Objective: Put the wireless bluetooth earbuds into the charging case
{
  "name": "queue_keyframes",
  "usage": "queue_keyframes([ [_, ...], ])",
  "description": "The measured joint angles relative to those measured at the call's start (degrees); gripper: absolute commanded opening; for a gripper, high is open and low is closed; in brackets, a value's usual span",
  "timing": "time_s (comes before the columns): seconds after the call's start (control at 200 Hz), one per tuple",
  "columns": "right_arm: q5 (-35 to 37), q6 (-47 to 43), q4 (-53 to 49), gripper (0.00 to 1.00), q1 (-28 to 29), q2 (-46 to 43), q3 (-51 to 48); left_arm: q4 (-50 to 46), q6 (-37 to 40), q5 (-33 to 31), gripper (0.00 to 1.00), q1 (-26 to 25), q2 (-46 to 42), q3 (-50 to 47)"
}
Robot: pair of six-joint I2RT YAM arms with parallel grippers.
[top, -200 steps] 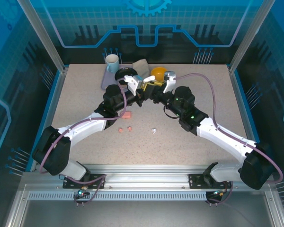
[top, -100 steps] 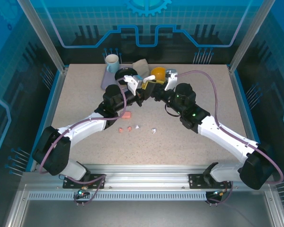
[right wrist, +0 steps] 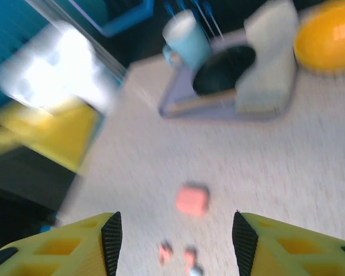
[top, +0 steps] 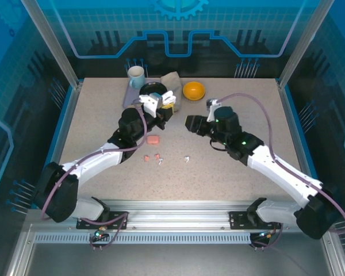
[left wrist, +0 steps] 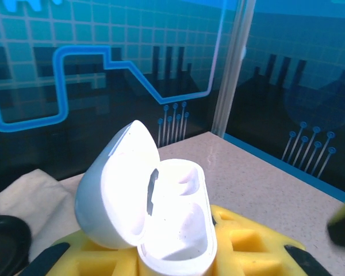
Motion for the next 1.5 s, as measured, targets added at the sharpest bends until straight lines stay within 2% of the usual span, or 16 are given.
queue_keyframes([
  [0.19, 0.4, 4.9, -9.8, 0.57, 7.0, 14.0, 1.5, -1.1, -1.6, -2.5, 0.00, 1.3, -5.4, -3.1],
  [0.37, 1.6, 6.8, -17.3, 0.55, 13.3, 28.6, 10.4, -3.3, -3.8, -5.2, 0.00, 3.1, -9.6, -5.3],
  [0.51, 1.9, 7.3, -19.7, 0.52, 15.4, 35.1, 17.0, -4.8, -5.0, -6.3, 0.00, 4.2, -11.3, -6.4],
  [1.015, 1.9, 9.0, -22.9, 0.46, 15.8, 44.6, 24.1, -5.6, -6.0, -6.7, 0.00, 5.0, -12.0, -7.9],
  [1.501, 2.6, 9.2, -23.0, 0.41, 15.6, 45.9, 24.1, -5.4, -6.1, -6.7, 0.00, 5.1, -12.0, -8.0],
])
